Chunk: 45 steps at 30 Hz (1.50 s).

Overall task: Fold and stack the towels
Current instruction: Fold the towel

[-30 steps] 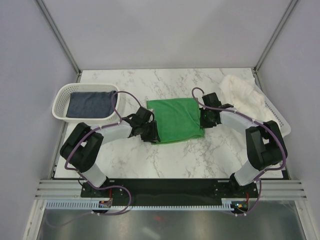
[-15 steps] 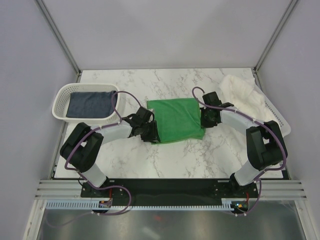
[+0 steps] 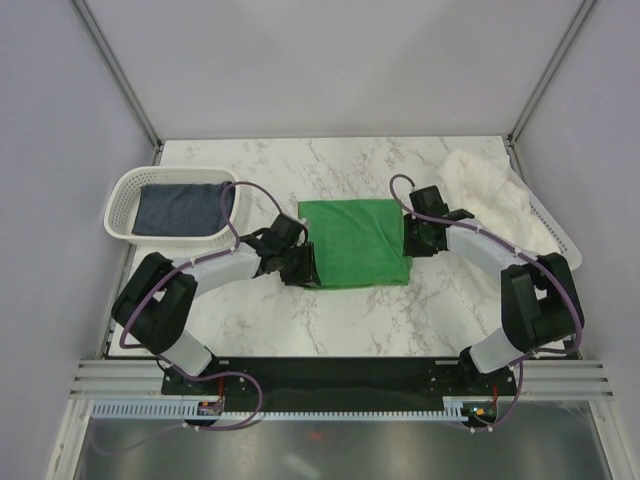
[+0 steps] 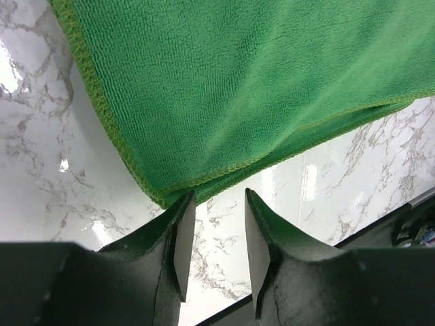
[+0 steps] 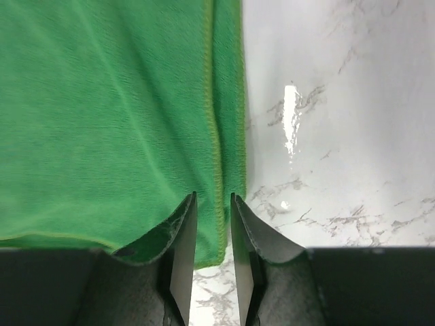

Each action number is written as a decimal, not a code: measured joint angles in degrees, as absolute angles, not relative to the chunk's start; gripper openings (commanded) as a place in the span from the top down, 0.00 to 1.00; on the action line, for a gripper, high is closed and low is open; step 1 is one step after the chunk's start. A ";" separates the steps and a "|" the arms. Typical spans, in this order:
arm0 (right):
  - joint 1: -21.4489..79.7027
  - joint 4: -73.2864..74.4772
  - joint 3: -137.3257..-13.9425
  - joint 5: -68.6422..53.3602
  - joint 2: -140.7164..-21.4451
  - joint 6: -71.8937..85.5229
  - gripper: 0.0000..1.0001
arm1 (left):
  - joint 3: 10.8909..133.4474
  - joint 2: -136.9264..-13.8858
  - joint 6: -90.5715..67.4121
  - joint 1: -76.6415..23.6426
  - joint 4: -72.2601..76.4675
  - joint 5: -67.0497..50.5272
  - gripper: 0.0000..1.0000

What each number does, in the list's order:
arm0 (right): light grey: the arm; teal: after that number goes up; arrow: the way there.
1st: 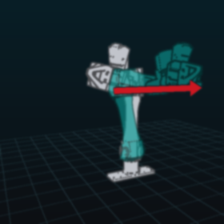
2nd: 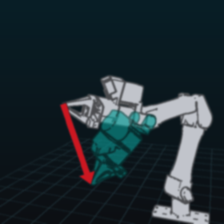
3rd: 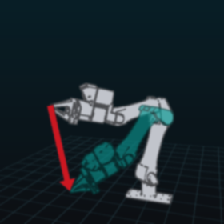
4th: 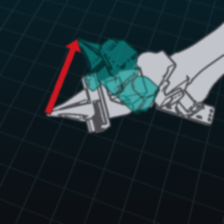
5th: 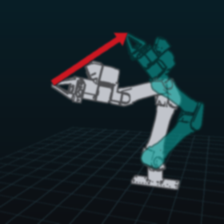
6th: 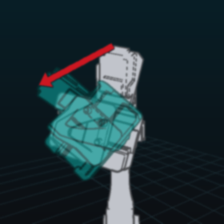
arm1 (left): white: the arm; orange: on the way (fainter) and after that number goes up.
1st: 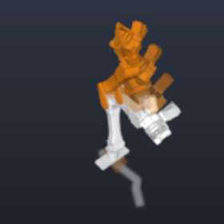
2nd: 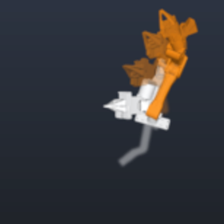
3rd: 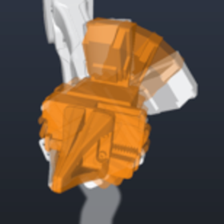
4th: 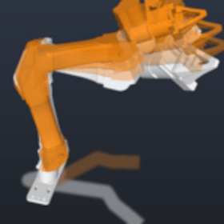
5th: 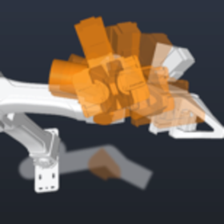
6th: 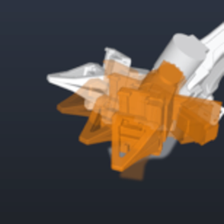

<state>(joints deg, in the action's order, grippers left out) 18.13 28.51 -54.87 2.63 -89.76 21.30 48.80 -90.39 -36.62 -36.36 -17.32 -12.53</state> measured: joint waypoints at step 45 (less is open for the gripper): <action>19.14 22.92 -40.58 1.54 -80.34 28.03 1.00 | 45.80 -86.48 -37.47 -37.74 -19.33 -3.77 0.56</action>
<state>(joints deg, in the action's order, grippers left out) 19.14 22.92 -40.58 1.54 -80.34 28.03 45.80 -86.48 -37.47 -37.74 -19.33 -3.77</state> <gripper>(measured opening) 0.007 0.446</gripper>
